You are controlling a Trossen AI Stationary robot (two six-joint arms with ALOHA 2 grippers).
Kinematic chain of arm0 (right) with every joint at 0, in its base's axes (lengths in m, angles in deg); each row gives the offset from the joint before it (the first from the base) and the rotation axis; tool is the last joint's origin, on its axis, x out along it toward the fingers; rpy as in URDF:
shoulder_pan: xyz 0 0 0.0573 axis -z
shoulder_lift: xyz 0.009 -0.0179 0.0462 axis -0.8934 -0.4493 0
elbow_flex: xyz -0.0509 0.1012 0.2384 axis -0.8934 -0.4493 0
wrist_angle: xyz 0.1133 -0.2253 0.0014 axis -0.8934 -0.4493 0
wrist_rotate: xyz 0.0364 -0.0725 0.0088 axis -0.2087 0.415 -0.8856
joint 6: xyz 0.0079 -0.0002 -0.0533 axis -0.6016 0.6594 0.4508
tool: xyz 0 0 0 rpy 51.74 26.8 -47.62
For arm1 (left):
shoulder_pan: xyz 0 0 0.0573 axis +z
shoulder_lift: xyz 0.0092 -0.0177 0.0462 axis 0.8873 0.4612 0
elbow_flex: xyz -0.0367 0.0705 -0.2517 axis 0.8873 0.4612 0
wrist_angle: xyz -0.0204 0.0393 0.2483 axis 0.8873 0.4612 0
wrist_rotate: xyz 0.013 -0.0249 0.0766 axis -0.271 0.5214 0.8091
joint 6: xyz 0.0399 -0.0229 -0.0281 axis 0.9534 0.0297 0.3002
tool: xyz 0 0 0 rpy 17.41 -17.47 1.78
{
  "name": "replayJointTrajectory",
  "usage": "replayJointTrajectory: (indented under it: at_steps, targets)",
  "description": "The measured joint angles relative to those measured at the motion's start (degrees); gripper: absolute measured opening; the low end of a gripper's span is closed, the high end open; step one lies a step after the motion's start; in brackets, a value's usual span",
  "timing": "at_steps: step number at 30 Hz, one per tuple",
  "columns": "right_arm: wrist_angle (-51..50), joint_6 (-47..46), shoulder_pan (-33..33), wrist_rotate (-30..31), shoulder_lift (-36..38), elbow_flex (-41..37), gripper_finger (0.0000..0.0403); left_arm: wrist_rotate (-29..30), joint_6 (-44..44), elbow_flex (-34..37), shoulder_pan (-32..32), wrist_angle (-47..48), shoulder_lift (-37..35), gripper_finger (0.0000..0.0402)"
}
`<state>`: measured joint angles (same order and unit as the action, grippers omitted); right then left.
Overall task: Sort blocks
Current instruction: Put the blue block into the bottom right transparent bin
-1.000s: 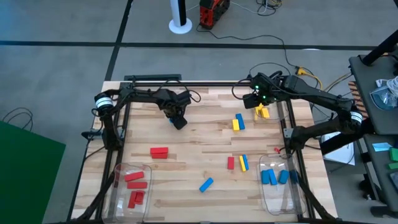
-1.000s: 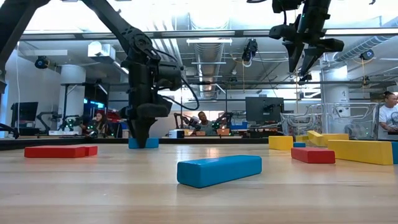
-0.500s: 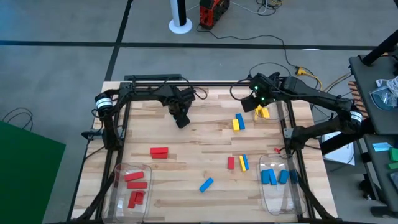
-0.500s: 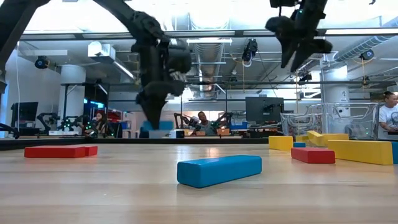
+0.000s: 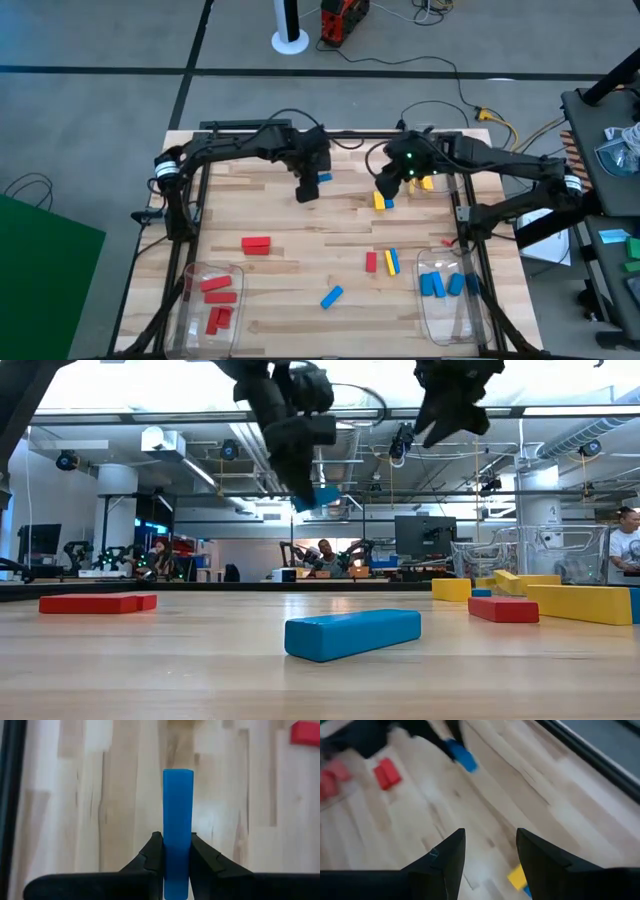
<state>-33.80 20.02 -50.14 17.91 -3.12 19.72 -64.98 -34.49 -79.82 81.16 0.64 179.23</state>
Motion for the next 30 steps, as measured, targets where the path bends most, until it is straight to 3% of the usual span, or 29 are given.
replayJointTrajectory:
  at_steps: [7, 13, 22, 30]
  targets:
    - [8.53, 7.56, -5.58, 0.08, 0.0, 0.0, 0.0162, -1.24, 4.37, -3.24, -1.7, -1.02, 0.0, 0.0033]
    - [12.56, 10.96, -8.31, 0.59, 0.0, 0.0, 0.018, -1.37, 7.04, -5.05, -3.73, -1.49, 0.0, 0.0033]
    - [13.88, 13.22, -8.92, 0.86, -2.34, -0.02, 0.0199, -1.46, 7.52, -9.06, -6.82, -3.36, 0.0, 0.0032]
    - [14.07, 12.41, -8.92, 5.18, -4.56, -0.02, 0.019, -1.41, 5.86, -11.52, -7.8, -3.46, 0.0, 0.0032]
